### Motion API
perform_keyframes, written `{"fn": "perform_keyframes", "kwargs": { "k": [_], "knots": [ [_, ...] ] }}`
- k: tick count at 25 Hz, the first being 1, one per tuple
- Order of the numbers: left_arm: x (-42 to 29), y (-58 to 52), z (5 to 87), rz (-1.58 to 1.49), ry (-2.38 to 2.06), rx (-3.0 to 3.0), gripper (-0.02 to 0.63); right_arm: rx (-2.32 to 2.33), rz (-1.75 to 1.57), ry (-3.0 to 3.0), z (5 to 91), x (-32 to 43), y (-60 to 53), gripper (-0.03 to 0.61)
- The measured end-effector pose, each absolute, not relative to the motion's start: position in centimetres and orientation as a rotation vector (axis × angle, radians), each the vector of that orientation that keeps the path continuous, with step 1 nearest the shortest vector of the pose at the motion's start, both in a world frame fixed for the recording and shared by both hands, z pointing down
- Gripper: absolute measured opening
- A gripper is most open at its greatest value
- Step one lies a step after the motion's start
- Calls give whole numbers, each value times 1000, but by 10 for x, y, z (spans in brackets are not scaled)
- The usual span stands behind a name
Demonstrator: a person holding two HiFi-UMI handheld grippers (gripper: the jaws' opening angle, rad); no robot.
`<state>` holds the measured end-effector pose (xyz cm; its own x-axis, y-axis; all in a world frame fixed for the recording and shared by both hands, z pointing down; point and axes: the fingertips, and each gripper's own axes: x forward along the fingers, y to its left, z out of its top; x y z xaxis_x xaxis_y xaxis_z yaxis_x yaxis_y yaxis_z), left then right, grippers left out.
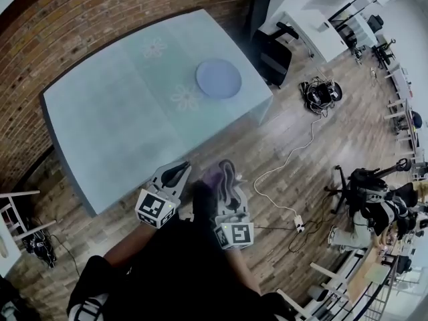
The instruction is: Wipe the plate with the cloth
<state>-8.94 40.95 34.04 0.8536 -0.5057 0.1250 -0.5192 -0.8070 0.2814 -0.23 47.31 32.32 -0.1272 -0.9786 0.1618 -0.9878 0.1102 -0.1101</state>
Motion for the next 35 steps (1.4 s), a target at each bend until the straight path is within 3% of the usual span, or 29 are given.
{"fn": "perform_keyframes", "kwargs": {
  "k": [11, 25, 35],
  "knots": [
    [-32, 351, 353, 128, -846, 2694, 49, 1971, 304, -2382, 336, 60, 408, 60],
    [93, 251, 360, 145, -1120, 2561, 49, 1751, 298, -2510, 342, 209, 319, 60],
    [109, 229, 387, 206, -1261, 2423, 49, 1664, 360, -2565, 351, 253, 275, 60]
  ]
}}
